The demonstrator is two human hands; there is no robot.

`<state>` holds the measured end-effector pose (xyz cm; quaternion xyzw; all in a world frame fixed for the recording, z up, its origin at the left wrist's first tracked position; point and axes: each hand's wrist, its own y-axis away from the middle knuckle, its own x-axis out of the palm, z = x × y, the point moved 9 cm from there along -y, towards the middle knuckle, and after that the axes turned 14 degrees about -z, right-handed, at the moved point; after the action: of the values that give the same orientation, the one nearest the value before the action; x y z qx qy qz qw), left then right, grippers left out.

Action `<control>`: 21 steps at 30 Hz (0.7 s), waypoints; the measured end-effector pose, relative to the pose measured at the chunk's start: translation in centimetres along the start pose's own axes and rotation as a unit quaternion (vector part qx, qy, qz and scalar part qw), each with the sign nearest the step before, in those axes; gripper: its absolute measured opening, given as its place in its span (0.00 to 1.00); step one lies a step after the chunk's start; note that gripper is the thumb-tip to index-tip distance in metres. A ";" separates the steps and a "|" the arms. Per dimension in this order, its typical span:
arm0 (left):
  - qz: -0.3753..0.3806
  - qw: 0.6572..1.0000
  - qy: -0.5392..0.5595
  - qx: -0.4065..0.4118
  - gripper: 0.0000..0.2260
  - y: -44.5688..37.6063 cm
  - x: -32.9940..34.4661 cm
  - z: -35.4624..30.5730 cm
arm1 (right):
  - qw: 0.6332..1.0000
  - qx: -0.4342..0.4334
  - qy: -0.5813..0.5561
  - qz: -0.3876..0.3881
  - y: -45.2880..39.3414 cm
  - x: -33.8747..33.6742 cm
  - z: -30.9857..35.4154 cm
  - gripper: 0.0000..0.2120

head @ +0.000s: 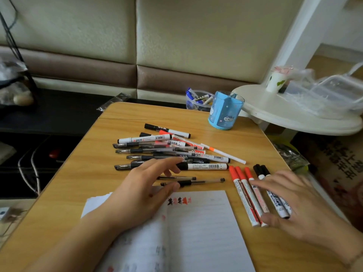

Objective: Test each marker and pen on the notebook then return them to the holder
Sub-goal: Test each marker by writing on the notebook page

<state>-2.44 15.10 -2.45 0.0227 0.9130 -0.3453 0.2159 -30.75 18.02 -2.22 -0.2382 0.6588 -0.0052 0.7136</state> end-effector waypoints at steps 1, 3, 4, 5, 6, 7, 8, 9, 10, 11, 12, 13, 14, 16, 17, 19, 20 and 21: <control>-0.001 1.000 0.004 -0.004 0.21 0.0 0.0 0.1 | 1.000 0.004 -0.003 -0.013 -0.4 -0.1 -0.1 0.33; -0.002 1.000 0.014 -0.012 0.21 0.0 0.0 0.2 | 0.997 0.037 -0.026 -0.061 -1.9 -0.6 -0.6 0.28; -0.001 1.000 0.016 -0.014 0.20 0.1 0.1 0.2 | 0.993 0.060 -0.047 -0.085 -2.8 -0.8 -0.9 0.25; -0.003 1.000 0.017 -0.015 0.20 0.1 0.1 0.2 | 0.990 0.078 -0.062 -0.101 -4.0 -0.8 -1.0 0.21; -0.004 1.000 0.016 -0.014 0.20 0.1 0.1 0.2 | 0.989 0.089 -0.064 -0.102 -5.2 -0.6 -0.8 0.17; -0.005 1.000 0.017 -0.013 0.20 0.1 0.1 0.2 | 0.990 0.096 -0.055 -0.091 -6.5 -0.2 -0.4 0.15; -0.008 1.000 0.017 -0.013 0.19 0.1 0.0 0.3 | 0.991 0.100 -0.040 -0.074 -7.8 0.4 0.0 0.13; -0.012 1.000 0.018 -0.013 0.19 0.0 -0.1 0.3 | 0.993 0.102 -0.025 -0.057 -9.0 1.1 0.4 0.12; -0.016 1.000 0.015 -0.013 0.19 0.0 -0.2 0.3 | 0.994 0.103 -0.010 -0.041 -10.2 1.8 0.8 0.12; -0.019 1.000 0.009 -0.013 0.19 0.0 -0.3 0.4 | 0.994 0.103 0.004 -0.023 -11.2 2.5 1.2 0.12; -0.020 1.000 0.004 -0.014 0.18 -0.1 -0.3 0.5 | 0.995 0.100 0.019 -0.004 -12.1 3.3 1.5 0.13; -0.020 1.000 0.002 -0.017 0.18 -0.1 -0.3 0.6 | 0.995 0.098 0.033 0.015 -12.7 4.0 1.7 0.13; -0.018 1.000 0.003 -0.018 0.17 -0.1 -0.3 0.7 | 0.994 0.097 0.041 0.033 -13.1 4.6 1.8 0.14; -0.018 1.000 0.002 -0.013 0.15 -0.1 -0.3 0.7 | 0.993 0.092 0.047 0.050 -13.4 5.2 1.9 0.15; -0.020 1.000 0.002 -0.008 0.15 0.0 -0.4 0.6 | 0.994 0.089 0.051 0.049 -13.5 5.0 2.0 0.14; -0.023 1.000 -0.005 -0.001 0.15 -0.1 -0.5 0.5 | 0.993 0.092 0.063 0.033 -13.5 4.3 1.9 0.13; -0.024 1.000 -0.011 0.002 0.15 -0.1 -0.5 0.4 | 0.992 0.102 0.066 0.018 -13.3 3.6 1.8 0.12; -0.026 0.999 -0.019 0.006 0.15 -0.2 -0.6 0.4 | 0.991 0.119 0.067 -0.001 -13.0 2.8 1.5 0.11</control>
<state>-1.78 14.76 -2.35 -0.0062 0.9070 -0.3566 0.2240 -25.02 6.09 -0.32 -0.1516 0.6998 -0.1008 0.6908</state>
